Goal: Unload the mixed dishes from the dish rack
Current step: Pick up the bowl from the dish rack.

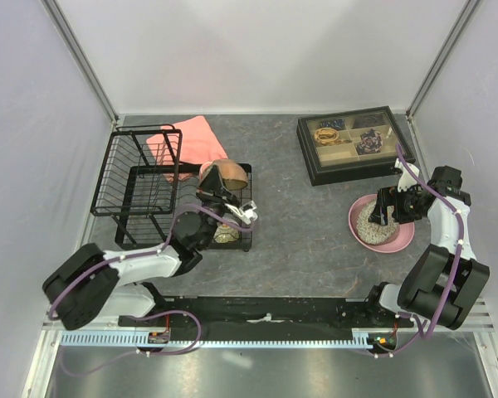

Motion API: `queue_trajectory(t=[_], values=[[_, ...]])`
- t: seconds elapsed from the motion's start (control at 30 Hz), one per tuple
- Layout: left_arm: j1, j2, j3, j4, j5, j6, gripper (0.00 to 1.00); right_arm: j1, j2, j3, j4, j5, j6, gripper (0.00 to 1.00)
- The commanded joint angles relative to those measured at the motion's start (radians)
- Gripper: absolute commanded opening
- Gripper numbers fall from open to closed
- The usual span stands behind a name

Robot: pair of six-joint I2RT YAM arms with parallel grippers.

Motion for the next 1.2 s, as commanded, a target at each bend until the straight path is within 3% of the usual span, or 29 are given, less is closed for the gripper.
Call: queue_trajectory(t=[0.0,0.2,0.3,0.57,0.8,1.17], values=[[0.004,-0.140,0.125,-0.057,-0.027,-0.135,0.02,0.006,-0.006,0.011,0.008,-0.006,-0.014,0.94],[0.004,-0.211,0.226,-0.343,-0.037,-0.289,0.01,0.004,-0.011,0.020,-0.008,-0.020,-0.018,0.95],[0.004,-0.225,0.309,-0.561,-0.029,-0.391,0.02,0.006,-0.015,0.023,-0.011,-0.023,-0.017,0.95],[0.004,-0.179,0.575,-1.062,0.091,-0.645,0.02,0.006,-0.018,0.026,-0.015,-0.024,-0.012,0.95],[0.004,-0.093,0.761,-1.293,0.233,-0.785,0.02,0.006,-0.026,0.026,-0.018,-0.021,-0.003,0.94],[0.005,0.088,0.981,-1.449,0.416,-0.937,0.02,0.004,-0.089,0.019,-0.023,-0.055,-0.017,0.94]])
